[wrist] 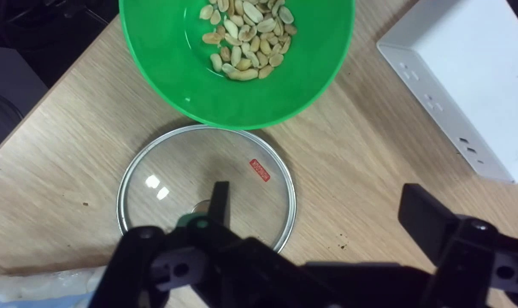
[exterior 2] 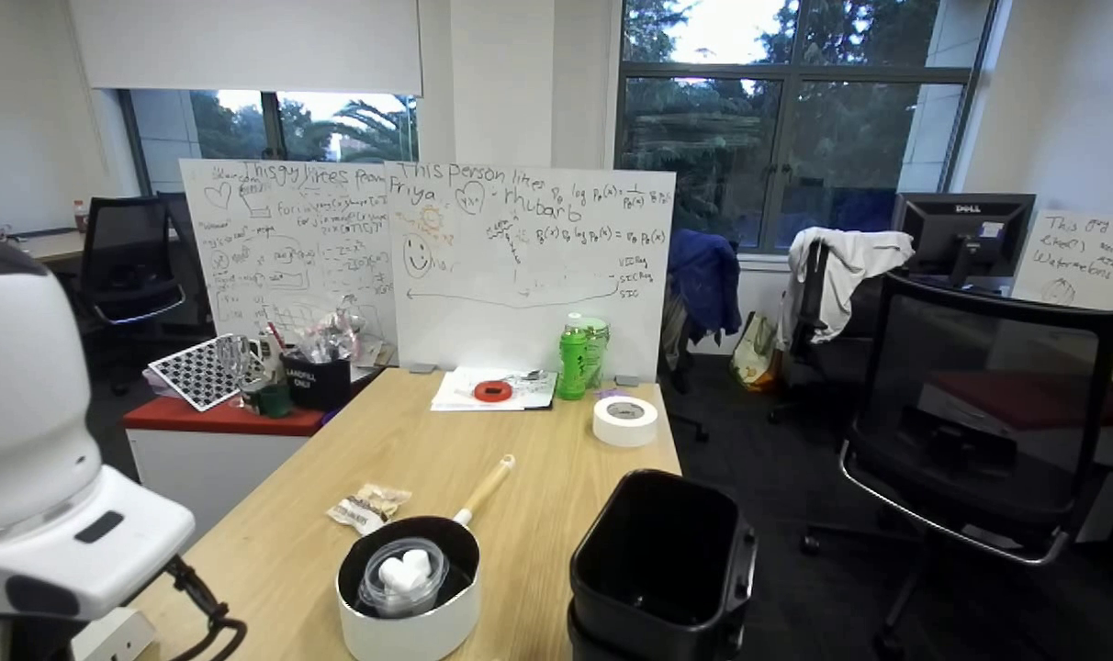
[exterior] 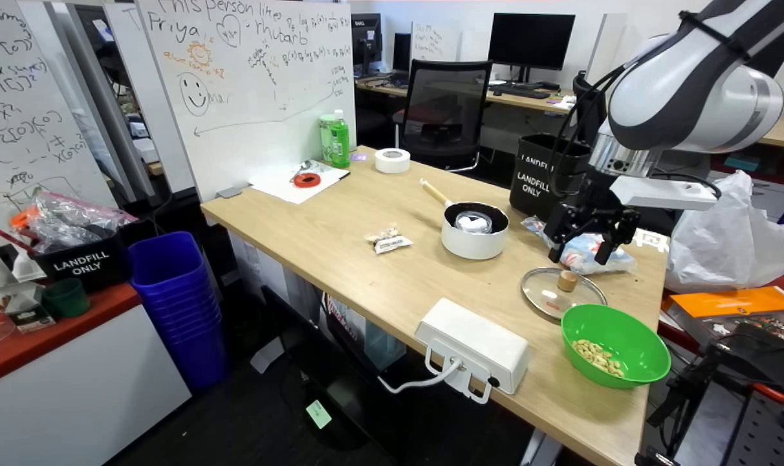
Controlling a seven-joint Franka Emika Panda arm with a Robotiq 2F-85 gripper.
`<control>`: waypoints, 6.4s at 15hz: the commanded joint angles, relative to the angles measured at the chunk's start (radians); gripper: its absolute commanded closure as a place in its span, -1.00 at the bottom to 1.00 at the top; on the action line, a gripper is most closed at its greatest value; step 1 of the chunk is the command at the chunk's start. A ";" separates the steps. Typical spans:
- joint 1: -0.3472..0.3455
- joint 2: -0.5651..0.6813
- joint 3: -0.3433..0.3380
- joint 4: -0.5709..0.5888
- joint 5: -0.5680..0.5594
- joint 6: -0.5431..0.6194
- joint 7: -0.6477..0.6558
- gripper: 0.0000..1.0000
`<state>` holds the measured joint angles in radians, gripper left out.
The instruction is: Take the clear lid and put it on the white pot
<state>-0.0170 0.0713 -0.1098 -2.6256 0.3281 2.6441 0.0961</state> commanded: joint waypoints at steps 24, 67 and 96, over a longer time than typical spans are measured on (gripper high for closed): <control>-0.059 0.204 -0.002 0.183 0.068 -0.085 0.285 -1.00; -0.087 0.369 -0.051 0.294 0.104 0.017 0.816 0.69; 0.033 0.274 -0.026 0.486 -0.127 -0.062 0.881 0.19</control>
<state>0.0215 0.3457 -0.1401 -2.1411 0.2042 2.5840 0.9748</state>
